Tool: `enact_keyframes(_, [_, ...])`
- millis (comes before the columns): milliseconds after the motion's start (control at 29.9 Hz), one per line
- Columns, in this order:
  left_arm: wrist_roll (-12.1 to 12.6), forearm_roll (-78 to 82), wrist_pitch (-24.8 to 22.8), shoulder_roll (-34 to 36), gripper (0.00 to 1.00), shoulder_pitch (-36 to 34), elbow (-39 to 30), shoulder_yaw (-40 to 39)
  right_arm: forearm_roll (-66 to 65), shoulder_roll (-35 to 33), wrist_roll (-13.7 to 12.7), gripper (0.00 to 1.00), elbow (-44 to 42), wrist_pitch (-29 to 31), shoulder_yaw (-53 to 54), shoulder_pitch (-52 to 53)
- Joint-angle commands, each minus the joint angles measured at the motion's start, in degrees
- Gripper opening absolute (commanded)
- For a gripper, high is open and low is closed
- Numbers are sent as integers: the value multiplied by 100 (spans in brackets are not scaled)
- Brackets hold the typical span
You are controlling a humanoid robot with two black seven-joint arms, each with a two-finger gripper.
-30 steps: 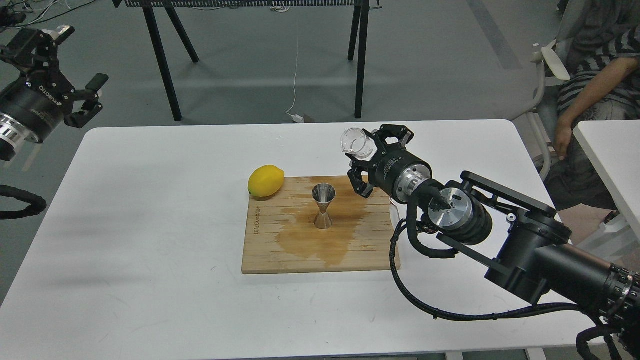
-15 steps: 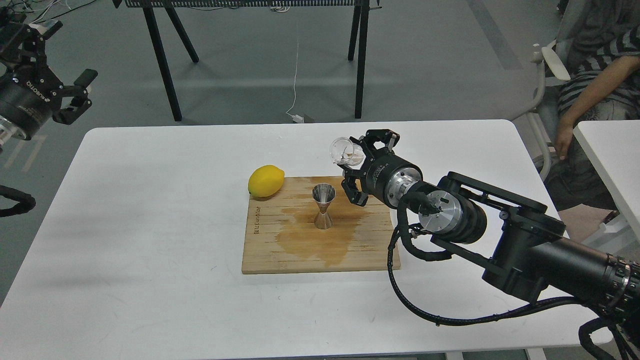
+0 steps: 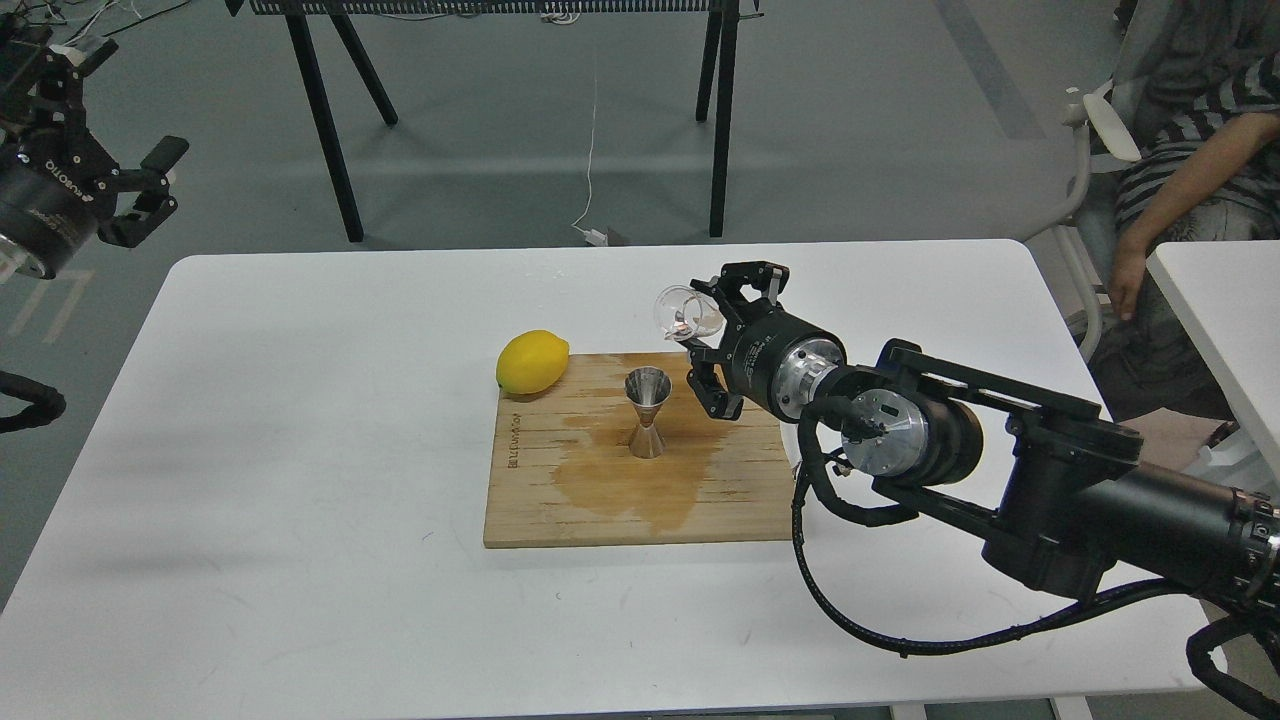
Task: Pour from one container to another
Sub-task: 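Tilt the glass cup with the right gripper to pour into the jigger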
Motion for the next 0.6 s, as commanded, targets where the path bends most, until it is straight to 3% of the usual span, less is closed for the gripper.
enact_keyframes(0, [0, 0, 0, 0, 100, 0, 0, -1, -53, -2, -29, 29, 0, 0, -54, 43])
enact_keyframes(568, [0, 0, 0, 9, 100, 0, 0, 7, -334, -2, -116, 29, -53, 0, -590, 333])
